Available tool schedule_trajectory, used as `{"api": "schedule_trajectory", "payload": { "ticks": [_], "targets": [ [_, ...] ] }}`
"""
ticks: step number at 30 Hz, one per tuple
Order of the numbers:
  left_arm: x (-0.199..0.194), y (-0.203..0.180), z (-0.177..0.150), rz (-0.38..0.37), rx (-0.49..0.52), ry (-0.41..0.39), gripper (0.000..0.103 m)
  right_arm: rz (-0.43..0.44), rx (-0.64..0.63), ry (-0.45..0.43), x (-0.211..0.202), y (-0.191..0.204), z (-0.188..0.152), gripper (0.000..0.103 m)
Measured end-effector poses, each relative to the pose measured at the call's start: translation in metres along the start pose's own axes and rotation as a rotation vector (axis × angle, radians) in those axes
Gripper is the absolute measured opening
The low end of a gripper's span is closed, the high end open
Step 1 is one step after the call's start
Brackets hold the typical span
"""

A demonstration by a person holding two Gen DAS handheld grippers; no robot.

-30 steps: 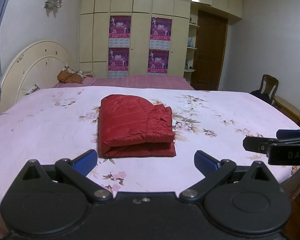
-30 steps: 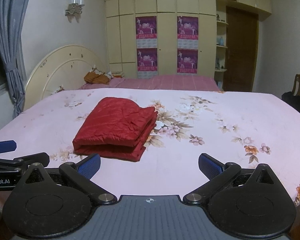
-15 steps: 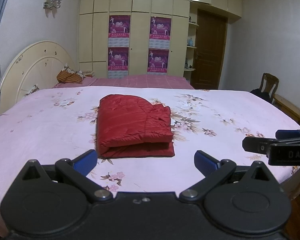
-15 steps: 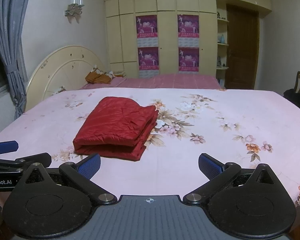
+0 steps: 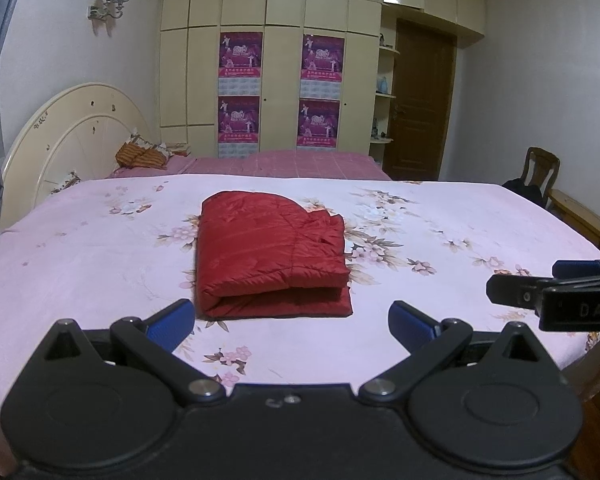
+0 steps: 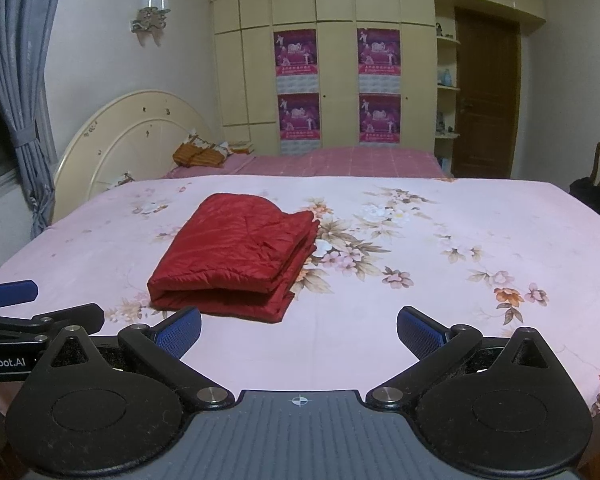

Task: Fold large clothes

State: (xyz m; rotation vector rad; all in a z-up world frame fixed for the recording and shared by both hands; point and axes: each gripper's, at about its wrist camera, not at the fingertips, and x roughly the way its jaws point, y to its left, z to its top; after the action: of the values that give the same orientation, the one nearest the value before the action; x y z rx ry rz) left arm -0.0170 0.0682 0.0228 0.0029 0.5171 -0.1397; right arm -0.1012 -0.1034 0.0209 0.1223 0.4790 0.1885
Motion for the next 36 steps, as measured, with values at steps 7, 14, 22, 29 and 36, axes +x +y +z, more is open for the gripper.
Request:
{"api": "schedule_trajectory", "payload": {
  "ticks": [7, 14, 22, 29, 36],
  "targets": [
    [0.0, 0.0003, 0.0, 0.001, -0.001, -0.002, 0.103, 0.005, -0.007, -0.001, 0.0005, 0.0031, 0.0014, 0.103],
    [-0.0022, 0.0017, 0.0025, 0.003, -0.003, -0.008, 0.103, 0.008, -0.005, -0.003, 0.0004, 0.0017, 0.0036, 0.103],
    [-0.0025, 0.0011, 0.0027, 0.004, -0.001, -0.009, 0.103, 0.007, -0.005, -0.003, 0.0002, 0.0011, 0.0036, 0.103],
    [-0.0025, 0.0018, 0.0028, 0.001, 0.0, -0.012, 0.103, 0.009, -0.005, -0.003, 0.0003, 0.0022, 0.0032, 0.103],
    [-0.0028, 0.0035, 0.0034, 0.001, 0.002, -0.013, 0.103, 0.011, -0.008, -0.001, 0.0006, 0.0057, 0.0027, 0.103]
  ]
}}
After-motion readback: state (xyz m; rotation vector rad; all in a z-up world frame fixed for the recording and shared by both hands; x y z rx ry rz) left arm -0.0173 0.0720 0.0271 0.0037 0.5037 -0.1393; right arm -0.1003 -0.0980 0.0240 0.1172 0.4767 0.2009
